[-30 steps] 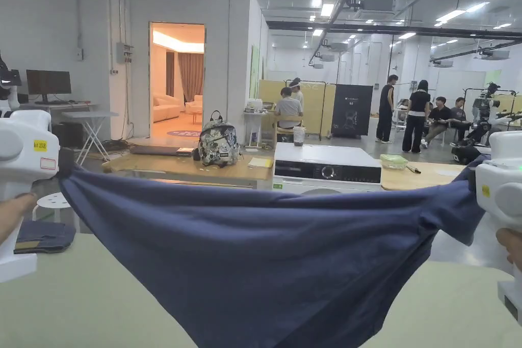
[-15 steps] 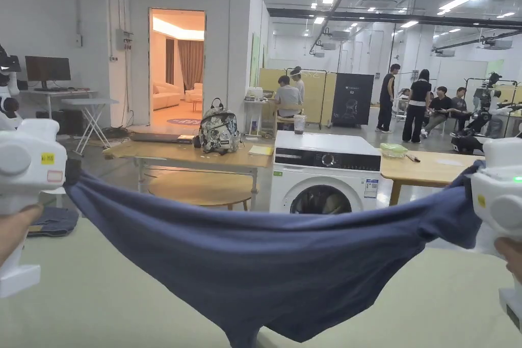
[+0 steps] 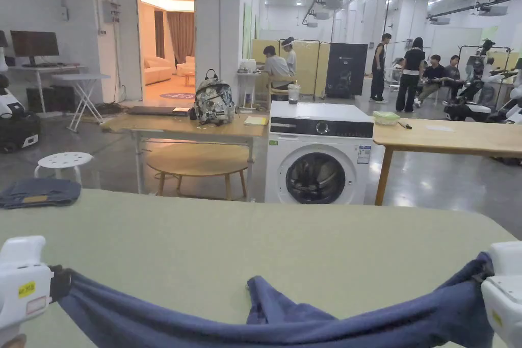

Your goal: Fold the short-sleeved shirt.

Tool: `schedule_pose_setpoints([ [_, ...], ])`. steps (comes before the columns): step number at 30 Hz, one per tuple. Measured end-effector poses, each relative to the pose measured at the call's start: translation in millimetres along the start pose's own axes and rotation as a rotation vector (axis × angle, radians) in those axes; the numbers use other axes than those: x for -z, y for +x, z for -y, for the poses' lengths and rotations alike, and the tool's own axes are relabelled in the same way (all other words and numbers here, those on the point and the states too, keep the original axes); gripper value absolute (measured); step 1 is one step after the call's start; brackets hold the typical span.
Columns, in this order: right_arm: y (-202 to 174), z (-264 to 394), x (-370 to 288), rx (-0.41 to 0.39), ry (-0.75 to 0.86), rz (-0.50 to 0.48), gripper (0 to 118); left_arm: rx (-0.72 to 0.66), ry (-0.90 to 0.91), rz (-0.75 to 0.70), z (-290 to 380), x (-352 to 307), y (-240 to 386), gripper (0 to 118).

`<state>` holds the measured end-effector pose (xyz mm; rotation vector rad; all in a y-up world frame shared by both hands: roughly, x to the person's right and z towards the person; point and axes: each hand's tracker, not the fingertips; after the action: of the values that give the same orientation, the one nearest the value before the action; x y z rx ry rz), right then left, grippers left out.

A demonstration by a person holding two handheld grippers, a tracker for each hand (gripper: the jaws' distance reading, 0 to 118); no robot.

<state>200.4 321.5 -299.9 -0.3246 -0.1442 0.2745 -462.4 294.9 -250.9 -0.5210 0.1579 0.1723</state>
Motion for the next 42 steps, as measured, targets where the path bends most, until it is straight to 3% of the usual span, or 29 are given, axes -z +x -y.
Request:
schedule_pose_setpoints([
  [3, -2.6, 34.2, -11.9, -0.015, -0.034, -0.006, 2, -0.063, -0.036, 0.013, 43.7, -7.3, -11.3, 0],
  [12, -17.3, 116.4, -28.4, -0.001, -0.170, -0.029, 2, -0.085, -0.185, -0.013, 145.6, -17.4, -31.6, 0],
  [20, -23.6, 151.5, -32.8, 0.014, -0.230, -0.016, 3, -0.063, -0.253, -0.054, 175.8, -19.3, -35.6, 0],
  [22, -25.0, 150.9, -38.6, 0.005, -0.221, -0.012, 6, -0.057, -0.257, -0.068, 175.5, -20.2, -33.6, 12],
  [23, -26.7, 150.3, -40.1, 0.000, -0.217, -0.009, 9, -0.042, -0.253, -0.085, 174.9, -21.1, -31.1, 18],
  [25, -30.9, 148.1, -43.9, -0.009, -0.207, -0.005, 28, -0.004, -0.240, -0.136, 172.4, -24.0, -25.7, 22],
  [28, -38.4, 140.0, -53.9, 0.002, -0.181, -0.023, 39, -0.008, -0.210, -0.120, 167.4, -31.0, -15.2, 27],
  [30, -46.2, 135.5, -56.8, 0.022, -0.159, -0.056, 56, -0.017, -0.190, -0.102, 163.7, -33.4, -5.5, 29],
  [39, -106.1, 99.8, -79.6, 0.179, 0.043, -0.142, 56, 0.044, -0.033, 0.050, 148.6, -31.1, 68.1, 29],
  [41, -119.9, 90.1, -85.6, 0.209, 0.099, -0.138, 54, 0.081, 0.018, 0.079, 142.6, -35.2, 91.6, 22],
  [42, -126.0, 86.5, -87.1, 0.213, 0.114, -0.141, 47, 0.101, 0.037, 0.076, 139.9, -36.8, 101.1, 16],
])
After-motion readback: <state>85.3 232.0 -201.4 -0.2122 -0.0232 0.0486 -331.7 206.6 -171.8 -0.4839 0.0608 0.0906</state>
